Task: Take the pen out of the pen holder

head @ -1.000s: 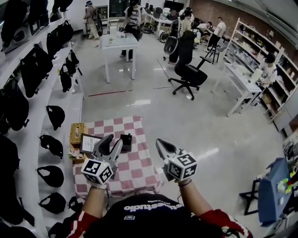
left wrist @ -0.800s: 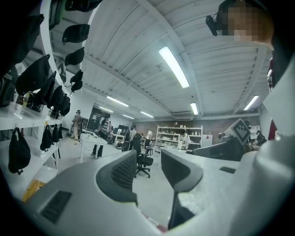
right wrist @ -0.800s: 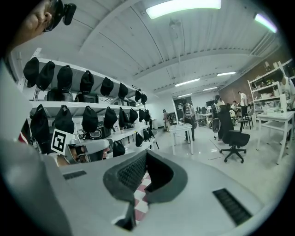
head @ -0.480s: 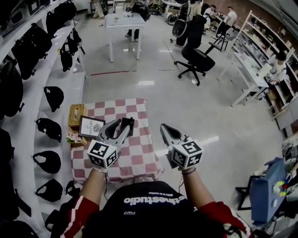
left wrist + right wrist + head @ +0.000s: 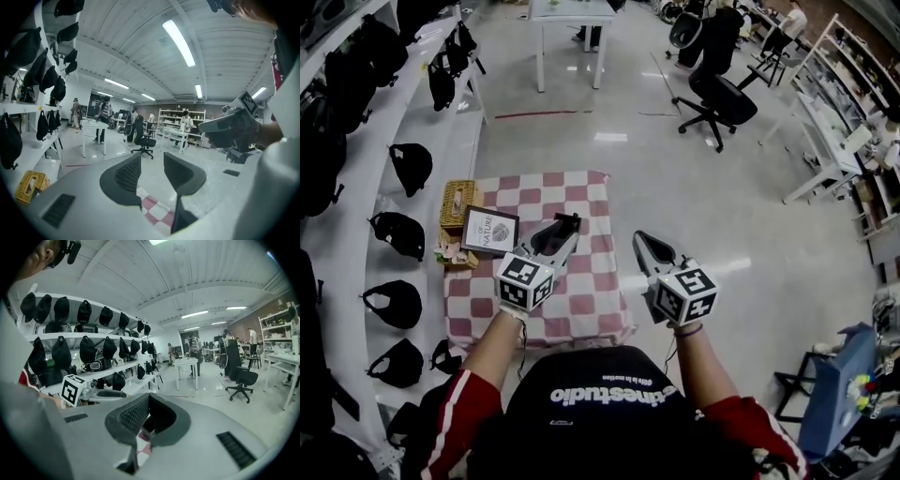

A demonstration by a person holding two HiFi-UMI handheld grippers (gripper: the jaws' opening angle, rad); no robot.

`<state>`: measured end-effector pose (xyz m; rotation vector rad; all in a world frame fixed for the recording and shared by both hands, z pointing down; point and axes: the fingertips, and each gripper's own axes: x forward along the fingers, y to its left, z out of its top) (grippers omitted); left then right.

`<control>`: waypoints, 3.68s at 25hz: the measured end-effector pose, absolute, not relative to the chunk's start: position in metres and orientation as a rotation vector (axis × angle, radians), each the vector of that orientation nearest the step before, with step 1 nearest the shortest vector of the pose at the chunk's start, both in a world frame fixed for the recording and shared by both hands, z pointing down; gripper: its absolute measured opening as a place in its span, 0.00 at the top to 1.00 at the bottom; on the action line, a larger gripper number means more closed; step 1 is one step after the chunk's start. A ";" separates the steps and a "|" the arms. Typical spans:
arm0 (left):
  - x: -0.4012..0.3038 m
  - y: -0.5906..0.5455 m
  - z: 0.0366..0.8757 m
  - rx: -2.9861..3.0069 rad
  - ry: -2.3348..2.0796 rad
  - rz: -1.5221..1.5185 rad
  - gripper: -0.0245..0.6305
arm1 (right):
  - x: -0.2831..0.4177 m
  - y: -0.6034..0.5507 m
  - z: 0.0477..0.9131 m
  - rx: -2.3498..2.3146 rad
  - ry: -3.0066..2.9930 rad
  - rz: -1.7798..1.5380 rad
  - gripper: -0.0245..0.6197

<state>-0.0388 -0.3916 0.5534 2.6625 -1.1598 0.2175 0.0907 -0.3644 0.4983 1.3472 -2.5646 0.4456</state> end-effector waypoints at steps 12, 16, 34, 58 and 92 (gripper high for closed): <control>-0.037 -0.437 0.651 2.523 -1.162 0.407 0.73 | 0.111 -0.395 0.529 1.343 -2.530 0.512 0.95; -0.035 -0.452 0.674 2.511 -1.183 0.474 0.73 | 0.116 -0.405 0.543 1.333 -2.516 0.546 0.95; -0.019 -0.491 0.756 2.327 -1.200 0.619 0.73 | 0.132 -0.428 0.584 1.321 -2.439 0.644 0.95; -0.018 -0.498 0.775 2.310 -1.287 0.827 0.86 | 0.159 -0.427 0.595 1.355 -2.405 0.683 0.95; -0.071 -0.419 0.602 2.588 -1.372 0.397 0.86 | 0.061 -0.339 0.496 1.315 -2.557 0.490 0.95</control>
